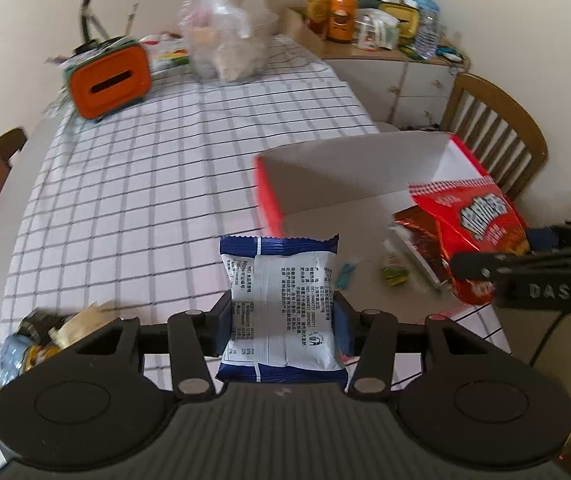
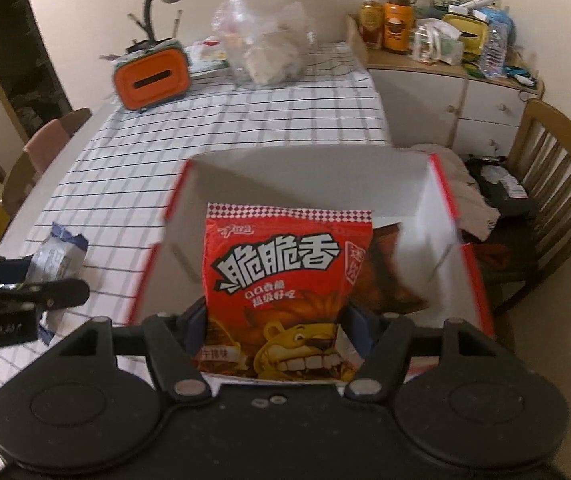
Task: Organize snacks
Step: 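Carry the red chip bag and white-blue biscuit over the red box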
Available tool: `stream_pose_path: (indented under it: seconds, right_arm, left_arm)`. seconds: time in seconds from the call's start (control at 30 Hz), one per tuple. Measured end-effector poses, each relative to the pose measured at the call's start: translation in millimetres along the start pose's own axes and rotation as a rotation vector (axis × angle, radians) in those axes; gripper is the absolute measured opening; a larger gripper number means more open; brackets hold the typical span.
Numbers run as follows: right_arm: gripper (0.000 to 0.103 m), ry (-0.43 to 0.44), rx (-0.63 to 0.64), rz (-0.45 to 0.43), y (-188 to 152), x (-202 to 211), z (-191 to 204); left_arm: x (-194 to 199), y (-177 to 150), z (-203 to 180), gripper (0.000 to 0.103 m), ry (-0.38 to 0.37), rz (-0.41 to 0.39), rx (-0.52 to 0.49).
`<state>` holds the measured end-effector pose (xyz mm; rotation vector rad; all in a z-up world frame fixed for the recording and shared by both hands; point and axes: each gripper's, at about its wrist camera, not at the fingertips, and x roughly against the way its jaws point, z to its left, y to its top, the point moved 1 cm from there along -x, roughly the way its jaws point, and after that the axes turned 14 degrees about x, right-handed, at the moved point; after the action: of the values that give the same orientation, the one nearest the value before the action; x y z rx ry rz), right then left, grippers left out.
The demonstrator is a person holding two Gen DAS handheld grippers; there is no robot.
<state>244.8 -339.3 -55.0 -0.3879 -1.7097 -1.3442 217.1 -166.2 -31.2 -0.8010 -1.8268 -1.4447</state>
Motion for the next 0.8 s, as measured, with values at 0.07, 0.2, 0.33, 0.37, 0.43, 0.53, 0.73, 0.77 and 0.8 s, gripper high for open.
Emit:
stream_pose_path:
  seconds: [0.07,0.2,0.33,0.37,0.43,0.53,0.73,0.77,0.8]
  right_arm:
    - [0.068,-0.004,0.000,0.008,0.7,-5.7,-13.8]
    - [0.068,-0.008,0.013,0.023,3.2,-17.0,-37.2]
    - [0.068,-0.013,0.036,0.042,8.6,-32.3,-53.7]
    - [0.068,-0.017,0.041,0.048,10.4,-36.7,-56.8]
    - [0.068,-0.018,0.039,0.061,15.4,-46.3,-64.9]
    - [0.068,0.001,0.069,0.083,25.3,-59.4,-68.4]
    - [0.068,0.002,0.142,0.109,46.7,-83.1,-67.1]
    - [0.068,0.002,0.156,0.115,48.9,-87.0,-65.9]
    - [0.068,0.006,0.169,0.125,50.8,-91.4,-65.0]
  left_arm:
    - [-8.7,2.9,-16.3,0.049,0.000,0.011,-0.017]
    - [-28.4,7.9,-43.2,0.049,0.008,0.041,-0.045]
    - [-48.1,13.2,-64.0,0.049,0.027,0.068,-0.061]
    - [-53.1,14.4,-68.6,0.049,0.032,0.075,-0.064]
    - [-61.9,16.9,-75.5,0.049,0.044,0.086,-0.069]
    - [-75.1,19.7,-82.2,0.049,0.064,0.110,-0.073]
    - [-97.6,21.2,-86.9,0.049,0.118,0.153,-0.075]
    - [-100.8,21.6,-86.9,0.049,0.126,0.159,-0.073]
    - [-103.8,22.7,-86.2,0.049,0.134,0.165,-0.073]
